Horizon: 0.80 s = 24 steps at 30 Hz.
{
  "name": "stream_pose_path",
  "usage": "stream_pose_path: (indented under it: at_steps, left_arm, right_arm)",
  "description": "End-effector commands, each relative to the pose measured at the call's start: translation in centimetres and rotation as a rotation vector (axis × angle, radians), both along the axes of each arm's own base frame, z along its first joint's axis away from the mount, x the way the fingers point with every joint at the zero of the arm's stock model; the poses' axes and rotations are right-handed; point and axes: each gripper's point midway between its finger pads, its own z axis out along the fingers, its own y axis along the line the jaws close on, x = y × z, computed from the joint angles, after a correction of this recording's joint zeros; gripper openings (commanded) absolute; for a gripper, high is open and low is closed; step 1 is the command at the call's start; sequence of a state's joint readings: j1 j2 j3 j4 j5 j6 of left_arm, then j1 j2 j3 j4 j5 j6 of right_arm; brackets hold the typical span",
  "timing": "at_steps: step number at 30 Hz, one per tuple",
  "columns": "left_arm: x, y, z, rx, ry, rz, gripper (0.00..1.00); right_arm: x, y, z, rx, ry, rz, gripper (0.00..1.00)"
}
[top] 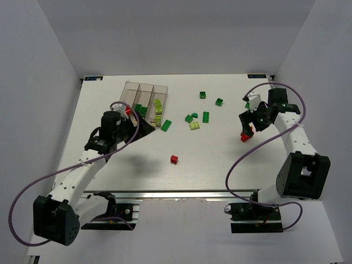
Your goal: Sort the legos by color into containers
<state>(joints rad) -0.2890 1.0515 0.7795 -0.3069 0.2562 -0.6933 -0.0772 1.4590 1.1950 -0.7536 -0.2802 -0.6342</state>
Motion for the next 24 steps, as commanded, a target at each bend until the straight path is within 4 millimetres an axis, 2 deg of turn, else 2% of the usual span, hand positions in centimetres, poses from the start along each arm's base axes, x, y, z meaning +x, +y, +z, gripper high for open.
stream_pose_path:
  at_steps: [1, 4, 5, 6, 7, 8, 9, 10, 11, 12, 14, 16, 17, 19, 20, 22, 23, 24]
  left_arm:
    - [-2.0, -0.8, -0.5, -0.05, 0.087, -0.019, 0.98]
    - [-2.5, -1.2, -1.2, -0.014, 0.172, 0.027, 0.98]
    - [-3.8, -1.9, -2.3, 0.031, 0.239, 0.021, 0.98]
    - [-3.0, -1.8, -1.8, 0.078, 0.227, 0.069, 0.98]
    - [-3.7, -2.9, -3.4, 0.114, 0.304, 0.06, 0.98]
    - [-4.4, -3.1, -4.3, 0.145, 0.368, 0.071, 0.98]
    - [-4.1, -3.7, -4.2, 0.146, 0.384, 0.088, 0.98]
    - [-4.3, -4.4, -5.5, 0.143, 0.45, 0.113, 0.98]
    - [-4.2, -5.6, -5.4, 0.115, 0.447, 0.1, 0.98]
    - [-4.6, -6.1, -6.4, 0.092, 0.475, 0.105, 0.98]
    - [-4.0, -7.4, -6.6, -0.023, 0.493, 0.165, 0.98]
    - [-4.3, -7.6, -7.9, -0.086, 0.552, 0.239, 0.98]
    - [-4.1, -7.8, -8.0, -0.103, 0.552, 0.26, 0.98]
    - [-3.6, -7.3, -8.6, -0.091, 0.572, 0.357, 0.97]
    - [-3.4, -7.3, -8.1, -0.073, 0.59, 0.382, 0.96]
    - [-2.8, -7.8, -9.5, 0.016, 0.658, 0.44, 0.95]
    - [-2.7, -8.2, -8.5, 0.014, 0.655, 0.448, 0.96]
    - [-2.5, -8.6, -9.9, 0.06, 0.693, 0.463, 0.96]
  right_arm:
    - [0.4, 0.6, 2.1, 0.038, -0.018, -0.003, 0.89]
    - [0.8, 1.4, 2.1, 0.082, 0.012, 0.003, 0.89]
    - [0.9, 1.5, 2.1, 0.091, 0.018, -0.004, 0.89]
    - [1.0, 1.5, 2.2, 0.095, 0.023, -0.005, 0.89]
    - [1.2, 1.7, 2.4, 0.105, 0.025, -0.011, 0.89]
    - [1.3, 1.8, 2.5, 0.11, 0.021, -0.012, 0.89]
    - [1.4, 1.9, 2.6, 0.111, 0.016, -0.012, 0.89]
    - [1.5, 2.1, 2.9, 0.112, 0.003, -0.008, 0.89]
    - [1.5, 2.2, 3.0, 0.112, -0.001, -0.004, 0.89]
    - [1.6, 2.4, 3.1, 0.114, -0.005, -0.002, 0.9]
    - [1.7, 2.4, 3.2, 0.116, -0.008, -0.003, 0.89]
    - [1.8, 2.5, 3.4, 0.121, -0.015, -0.008, 0.89]
    - [1.8, 2.6, 3.4, 0.125, -0.017, -0.007, 0.89]
    - [1.9, 2.8, 3.4, 0.141, -0.021, -0.01, 0.89]
    - [2.2, 2.9, 3.4, 0.15, -0.029, -0.01, 0.89]
    - [2.5, 3.3, 3.4, 0.177, -0.029, -0.021, 0.89]
    - [2.5, 3.4, 3.4, 0.188, -0.024, -0.024, 0.89]
    - [2.7, 3.6, 3.5, 0.198, -0.027, -0.024, 0.89]
